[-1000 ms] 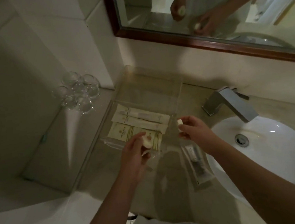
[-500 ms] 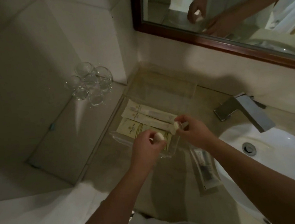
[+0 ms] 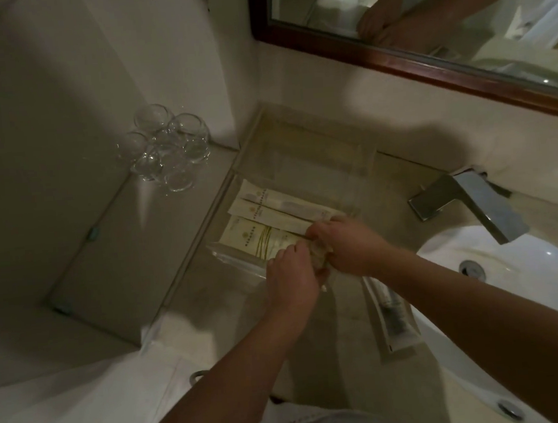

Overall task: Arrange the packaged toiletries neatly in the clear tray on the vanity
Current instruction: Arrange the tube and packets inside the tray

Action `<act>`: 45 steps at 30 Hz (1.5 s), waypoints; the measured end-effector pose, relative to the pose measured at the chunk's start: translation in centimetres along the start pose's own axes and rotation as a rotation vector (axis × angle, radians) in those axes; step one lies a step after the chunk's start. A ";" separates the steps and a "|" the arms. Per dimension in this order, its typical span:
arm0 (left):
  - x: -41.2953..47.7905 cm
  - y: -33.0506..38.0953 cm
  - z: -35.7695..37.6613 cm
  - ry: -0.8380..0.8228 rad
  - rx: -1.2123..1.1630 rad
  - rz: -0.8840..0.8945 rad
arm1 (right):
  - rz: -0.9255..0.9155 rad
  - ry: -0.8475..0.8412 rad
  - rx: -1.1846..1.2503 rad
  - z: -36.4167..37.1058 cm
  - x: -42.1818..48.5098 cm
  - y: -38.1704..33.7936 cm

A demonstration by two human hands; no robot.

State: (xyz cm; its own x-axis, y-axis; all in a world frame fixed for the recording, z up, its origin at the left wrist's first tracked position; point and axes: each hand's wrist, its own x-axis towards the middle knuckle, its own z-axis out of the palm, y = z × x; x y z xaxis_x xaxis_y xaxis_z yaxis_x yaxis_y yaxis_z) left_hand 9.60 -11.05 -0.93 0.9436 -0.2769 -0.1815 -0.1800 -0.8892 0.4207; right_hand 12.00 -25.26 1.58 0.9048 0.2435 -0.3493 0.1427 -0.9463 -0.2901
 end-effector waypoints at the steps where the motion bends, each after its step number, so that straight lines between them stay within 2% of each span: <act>1: 0.0 0.0 0.2 0.006 0.008 -0.002 | -0.016 0.003 -0.029 0.0 0.1 0.0; 11: 0.0 -0.1 1.1 0.049 0.039 -0.014 | -0.065 -0.004 -0.080 0.3 0.5 0.3; 14: -0.3 -0.3 1.3 0.071 0.042 -0.003 | -0.027 -0.027 -0.012 0.1 0.0 0.3; 16: -0.6 -0.4 1.4 0.078 0.025 -0.005 | 0.061 0.042 0.114 -0.2 -1.1 0.5; 19: -0.8 -0.4 1.2 0.080 -0.063 -0.011 | 0.286 0.312 0.280 -0.1 -4.0 1.4; 20: -0.8 -0.5 1.0 0.086 -0.102 -0.011 | 0.392 0.355 0.305 0.4 -5.1 1.9; 21: -0.9 -0.7 0.9 0.088 -0.146 -0.008 | 0.502 0.343 0.323 1.1 -6.3 2.4; 23: -1.0 -1.5 0.8 0.095 -0.218 0.012 | 0.672 0.152 0.314 3.2 -8.6 3.1; 25: -1.3 -2.3 0.7 0.127 -0.256 0.040 | 0.735 -0.006 0.279 5.1 -10.3 3.1; 30: -0.6 -4.4 0.0 0.180 -0.134 0.028 | 0.788 0.077 0.307 7.2 -11.7 2.0; 35: 2.0 -6.9 -1.2 0.200 0.054 0.111 | 0.785 0.172 0.285 8.1 -13.2 1.6; 42: 4.9 -9.2 -2.0 0.115 0.184 0.170 | 0.789 0.193 0.182 8.7 -14.2 0.6; 45: 5.4 -9.3 -2.0 0.073 0.178 0.172 | 0.804 0.261 0.262 8.1 -13.9 0.3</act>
State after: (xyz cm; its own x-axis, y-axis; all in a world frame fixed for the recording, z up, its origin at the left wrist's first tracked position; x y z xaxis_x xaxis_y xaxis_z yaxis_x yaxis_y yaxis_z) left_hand 16.92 -3.51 -4.02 0.9113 -0.4082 -0.0536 -0.3793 -0.8832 0.2757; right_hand -3.79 -27.19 -0.82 0.7592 -0.5609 -0.3301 -0.6434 -0.7233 -0.2508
